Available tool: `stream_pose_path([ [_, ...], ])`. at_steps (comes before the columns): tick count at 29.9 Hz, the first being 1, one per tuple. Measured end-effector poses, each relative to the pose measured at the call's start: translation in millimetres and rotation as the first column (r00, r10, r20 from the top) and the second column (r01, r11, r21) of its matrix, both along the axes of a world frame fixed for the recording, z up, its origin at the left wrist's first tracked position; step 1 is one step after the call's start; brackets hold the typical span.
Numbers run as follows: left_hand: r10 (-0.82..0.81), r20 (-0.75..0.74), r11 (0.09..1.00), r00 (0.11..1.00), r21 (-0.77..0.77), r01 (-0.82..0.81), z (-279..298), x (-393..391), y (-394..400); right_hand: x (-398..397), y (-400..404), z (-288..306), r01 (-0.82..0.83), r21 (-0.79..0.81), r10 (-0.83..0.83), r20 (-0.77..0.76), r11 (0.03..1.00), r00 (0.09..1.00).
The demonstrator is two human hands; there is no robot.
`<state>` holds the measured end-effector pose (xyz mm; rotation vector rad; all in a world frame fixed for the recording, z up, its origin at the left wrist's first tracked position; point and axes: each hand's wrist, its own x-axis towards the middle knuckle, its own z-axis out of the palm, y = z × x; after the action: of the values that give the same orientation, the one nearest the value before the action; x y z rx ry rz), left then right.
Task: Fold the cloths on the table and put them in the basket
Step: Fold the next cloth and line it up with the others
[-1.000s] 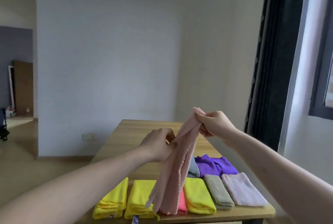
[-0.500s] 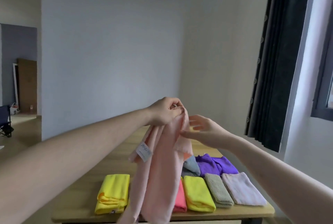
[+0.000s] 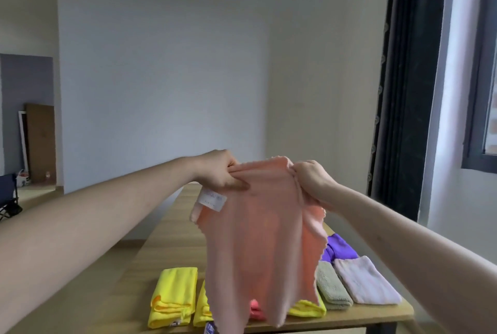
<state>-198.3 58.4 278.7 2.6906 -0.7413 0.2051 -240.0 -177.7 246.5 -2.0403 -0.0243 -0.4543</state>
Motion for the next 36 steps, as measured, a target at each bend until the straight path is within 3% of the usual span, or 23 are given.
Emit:
stream_pose_path([
  [4,-0.06,-0.14,0.996,0.988,-0.071,0.05,2,4,17,-11,-10,7,0.002,0.01,-0.001,-0.038,1.0,0.999],
  [10,-0.057,-0.14,0.958,0.988,-0.288,0.014,0,8,17,-8,-38,-5,0.002,-0.385,0.008,0.024,0.923,1.0],
  [16,0.027,-0.088,0.981,0.996,-0.189,-0.043,-3,23,26,15,-53,-8,0.06,-0.361,-0.071,-0.017,0.931,0.997],
  [22,0.213,0.094,0.974,0.973,-0.103,-0.203,-14,63,30,42,-61,-7,0.218,-0.649,-0.2,0.103,0.729,0.974],
  [26,0.3,0.188,0.931,0.935,-0.27,-0.245,-11,82,27,58,-66,8,0.323,-0.585,-0.226,0.234,0.744,0.946],
  [30,0.32,0.313,0.876,0.894,-0.459,-0.152,7,81,29,61,-78,26,0.407,-0.46,-0.248,0.369,0.789,0.896],
  [33,0.229,0.293,0.883,0.929,-0.465,-0.071,6,65,32,49,-86,23,0.321,-0.394,-0.163,0.384,0.861,0.909],
  [36,0.093,0.163,0.916,0.982,-0.401,-0.02,-6,42,44,32,-98,7,0.198,-0.421,-0.08,0.281,0.885,0.956],
])
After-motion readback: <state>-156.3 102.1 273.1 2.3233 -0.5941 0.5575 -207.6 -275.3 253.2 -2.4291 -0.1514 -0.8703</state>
